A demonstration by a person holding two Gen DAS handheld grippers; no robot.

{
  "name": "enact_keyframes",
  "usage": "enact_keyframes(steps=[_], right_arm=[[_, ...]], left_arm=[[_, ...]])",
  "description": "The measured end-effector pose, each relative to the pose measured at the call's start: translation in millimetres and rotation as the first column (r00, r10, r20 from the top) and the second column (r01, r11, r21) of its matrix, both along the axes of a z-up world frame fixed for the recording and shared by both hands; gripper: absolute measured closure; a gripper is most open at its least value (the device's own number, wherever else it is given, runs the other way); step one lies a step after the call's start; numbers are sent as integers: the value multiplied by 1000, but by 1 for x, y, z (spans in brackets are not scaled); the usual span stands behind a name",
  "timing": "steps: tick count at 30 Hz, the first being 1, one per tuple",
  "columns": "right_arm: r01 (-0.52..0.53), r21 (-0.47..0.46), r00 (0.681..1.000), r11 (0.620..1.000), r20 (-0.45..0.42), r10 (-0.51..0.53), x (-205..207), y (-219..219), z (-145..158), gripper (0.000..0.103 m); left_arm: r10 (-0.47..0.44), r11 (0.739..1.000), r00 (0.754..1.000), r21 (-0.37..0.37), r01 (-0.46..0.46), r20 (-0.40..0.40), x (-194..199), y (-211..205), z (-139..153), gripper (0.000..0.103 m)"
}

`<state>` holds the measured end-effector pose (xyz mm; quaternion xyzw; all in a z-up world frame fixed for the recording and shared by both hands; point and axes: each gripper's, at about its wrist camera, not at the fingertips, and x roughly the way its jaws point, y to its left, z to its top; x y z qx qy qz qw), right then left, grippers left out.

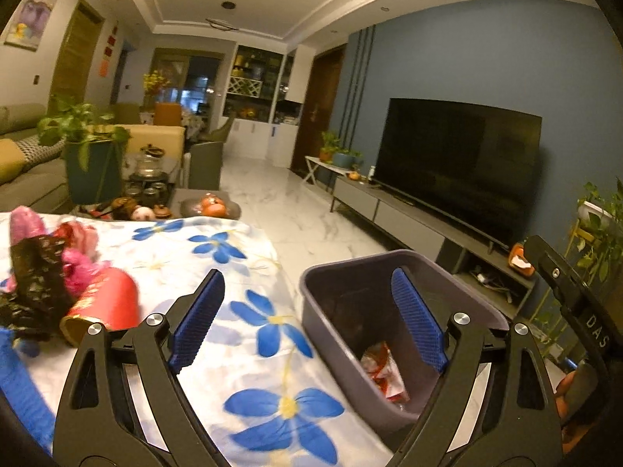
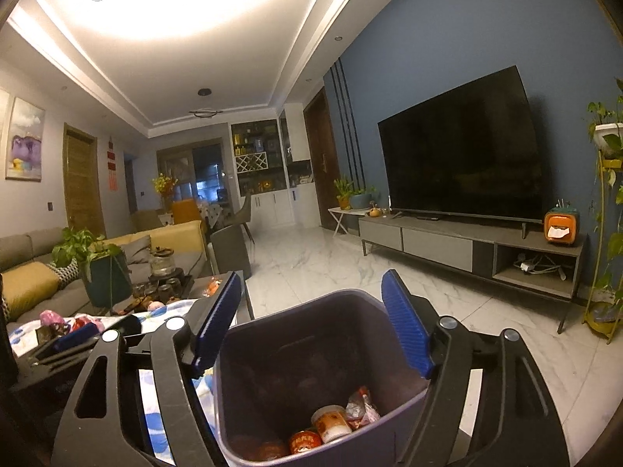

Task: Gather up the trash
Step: 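Move both tools back over the table toward the blue foam net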

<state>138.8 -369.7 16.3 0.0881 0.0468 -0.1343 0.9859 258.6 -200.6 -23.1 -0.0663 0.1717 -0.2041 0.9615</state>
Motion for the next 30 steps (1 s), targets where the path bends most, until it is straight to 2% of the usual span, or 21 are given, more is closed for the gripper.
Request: enact_keyframes(steps=[6,12,19,23,26,30], right_arm=[[-8,4,1000,1000,2,8,-15,13,0,27],[-45,-30,999,999,-7,45,-26,38,-3,27],[-120,-24,993,992,-14,120,-35,73,-10,27],[-180,-2,983,984,-33,180,-33,95,-19,27],[-226,8,973,974,-47,226,-29,115,-25,27],[-269,27,961,963,-54,270,-24,141,-29,27]], left_arm=[[84,996,996,8,-84,23,-26,31,1,17],[183,983,983,0,-183,13,-48,74,-2,17],[312,950,950,19,-312,3,-71,138,-19,17],[387,921,922,42,-386,-15,-82,178,-32,17],[425,904,904,68,-422,-35,-85,204,-41,17],[437,898,897,83,-432,-60,-87,231,-50,17]])
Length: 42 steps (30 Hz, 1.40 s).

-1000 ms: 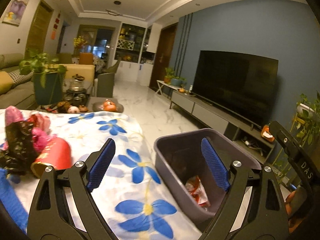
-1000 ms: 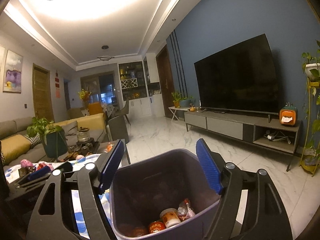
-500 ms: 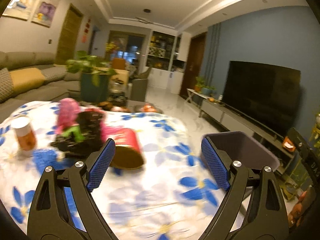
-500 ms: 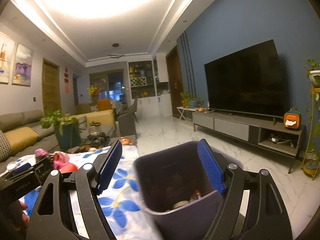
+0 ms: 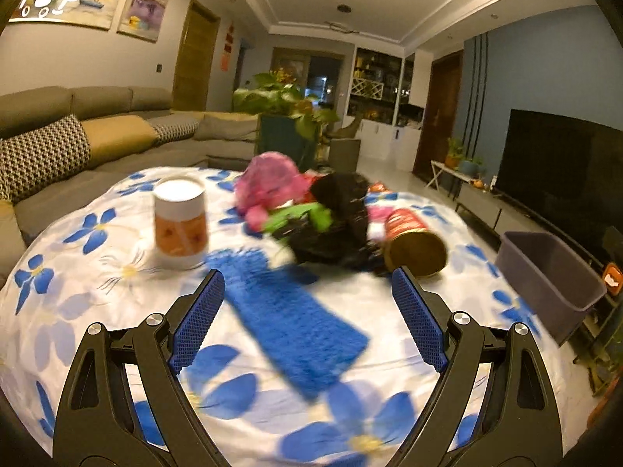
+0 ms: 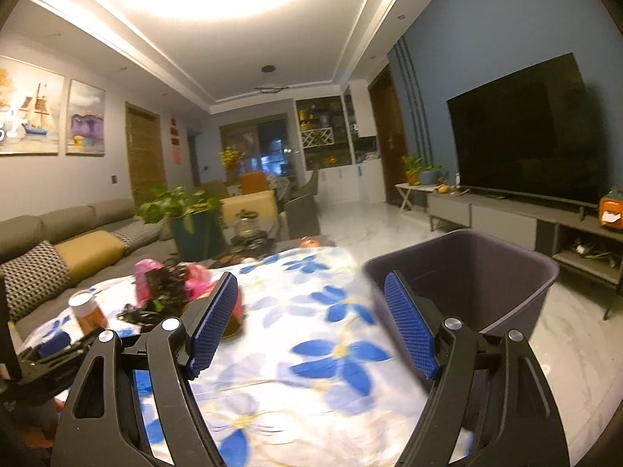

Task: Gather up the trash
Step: 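Move both tools back over the table toward the blue foam net, then grasp the blue foam net with the left gripper and lift it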

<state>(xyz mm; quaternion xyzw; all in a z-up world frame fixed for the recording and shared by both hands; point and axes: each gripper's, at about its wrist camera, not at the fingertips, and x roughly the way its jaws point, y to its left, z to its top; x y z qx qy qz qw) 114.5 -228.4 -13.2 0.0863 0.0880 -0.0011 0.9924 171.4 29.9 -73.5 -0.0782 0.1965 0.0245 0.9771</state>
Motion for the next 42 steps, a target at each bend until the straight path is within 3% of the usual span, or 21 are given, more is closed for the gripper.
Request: enact_keyframes(steps=[8,13,15,20,23,24,25,27,34,42], right_arm=[[-59,-3,998,998,-32,59,9,33,-11,27],[-68,-14,997,998,-31,68,14,38,-11,27],[-68,-18,997,998,-32,67,17,39,-13,27],[-74,-16,996,997,-50,73,26,43,-17,27],[-82,-15,995,997,-61,80,30,48,-20,27],[-85,-16,994,996,-66,84,32,50,-21,27],[-89,-18,994,996,-71,87,33,52,-22,27],[-95,-23,993,995,-79,93,35,56,-24,27],[-115,-63,987,991,-122,106,52,69,-32,31],[-124,-126,980,984,-174,101,91,86,-37,35]], left_arm=[[-23,1000,997,-11,22,-68,15,28,-16,17],[-64,998,986,-4,64,-156,42,32,-31,23],[-93,995,974,-43,86,-206,53,37,-40,25],[-132,991,953,-55,121,-274,67,34,-55,40],[-148,989,946,-29,146,-288,69,27,-57,63],[-156,988,944,-29,154,-291,69,25,-58,77],[-165,986,942,-32,163,-291,70,25,-58,90],[-186,982,939,-42,182,-288,70,23,-57,97],[-189,982,961,-57,181,-202,47,26,-39,99],[-161,984,986,-82,158,-34,16,40,13,99]])
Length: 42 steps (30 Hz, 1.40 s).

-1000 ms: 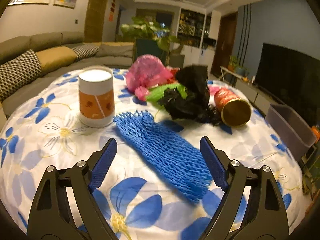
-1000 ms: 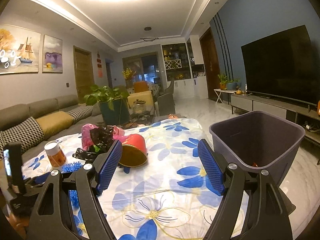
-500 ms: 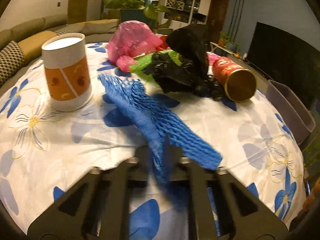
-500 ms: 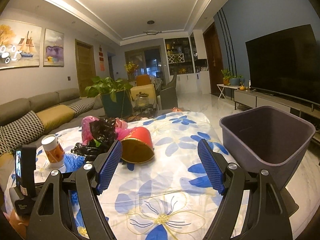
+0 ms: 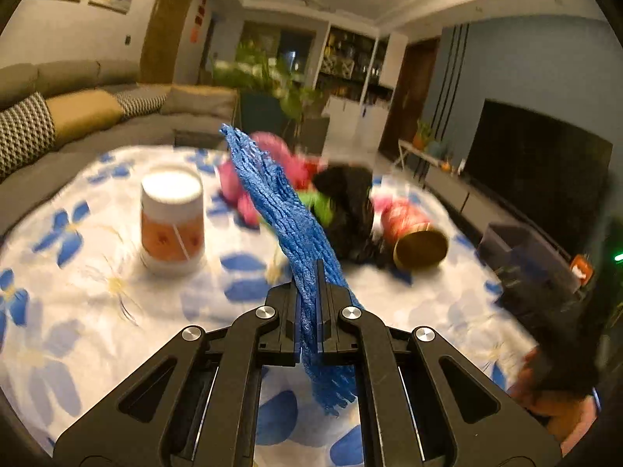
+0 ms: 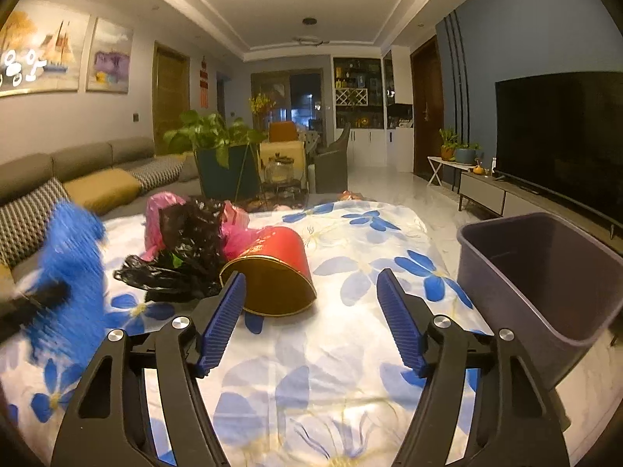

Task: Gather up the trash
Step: 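Grasp the blue foam net with the left gripper and lift it, then grasp the red paper cup lying on its side with the right gripper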

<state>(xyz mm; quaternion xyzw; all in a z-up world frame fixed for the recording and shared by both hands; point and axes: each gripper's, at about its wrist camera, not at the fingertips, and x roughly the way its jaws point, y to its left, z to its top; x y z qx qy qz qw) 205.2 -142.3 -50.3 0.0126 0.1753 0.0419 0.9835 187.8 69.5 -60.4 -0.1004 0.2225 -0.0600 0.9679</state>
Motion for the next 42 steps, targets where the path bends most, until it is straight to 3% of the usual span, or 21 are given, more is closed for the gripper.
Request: enact_keyframes(steps=[4,12,15,20,28,42], right_arm=[[-4,-38,999,999,-54,2,21,10,-4,40],[0,-105,989,994,-144,-15,57,21,-14,51],[-2,-118,985,993,-170,-19,69,25,-17,58],[-11,-131,981,991,-195,-15,79,30,-19,79],[-6,-108,988,994,-156,-11,68,25,-11,99],[-12,-25,997,1000,-82,10,25,-6,17,100]], left_arm=[[1,1000,999,-14,0,46,-1,3,17,99],[-9,999,998,-44,12,64,4,5,22,99],[-15,998,998,-52,18,62,8,8,21,99],[-20,998,998,-54,23,55,12,9,19,99],[-23,998,998,-52,26,53,12,9,18,99],[-37,999,997,-30,39,66,-5,-6,28,99]])
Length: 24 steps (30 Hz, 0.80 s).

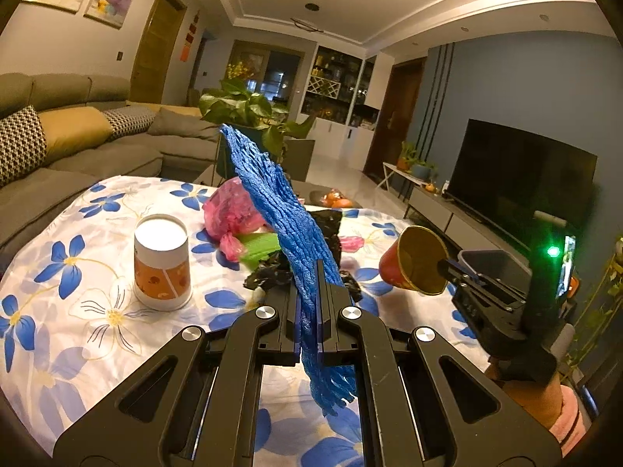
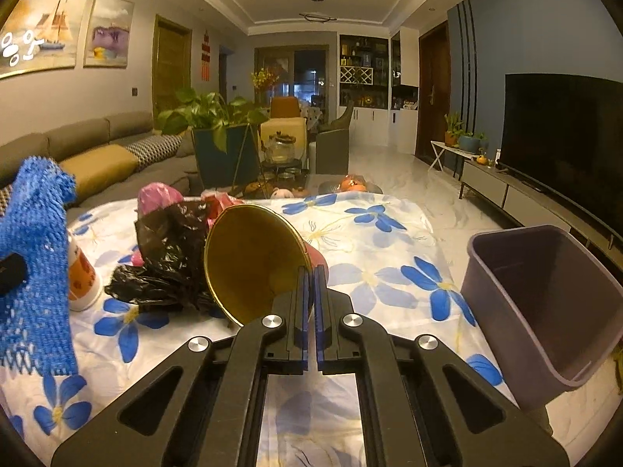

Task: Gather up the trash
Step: 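Grasp the red paper cup lying on its side with the right gripper, then carry the blue net and red cup over the grey bin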

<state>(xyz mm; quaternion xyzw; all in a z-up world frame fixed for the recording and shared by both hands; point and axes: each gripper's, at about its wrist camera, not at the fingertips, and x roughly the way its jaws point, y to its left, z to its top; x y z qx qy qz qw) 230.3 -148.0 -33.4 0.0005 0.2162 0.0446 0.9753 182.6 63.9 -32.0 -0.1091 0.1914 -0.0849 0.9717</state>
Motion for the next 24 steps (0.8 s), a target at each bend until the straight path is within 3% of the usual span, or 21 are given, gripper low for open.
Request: enact_keyframes(steps=[24], right_arm=[[-16,79,993,997,117,7,-78,-45,46,100]], left_arm=[[-56,997,998,45,55,30,-25,-41,22,99]])
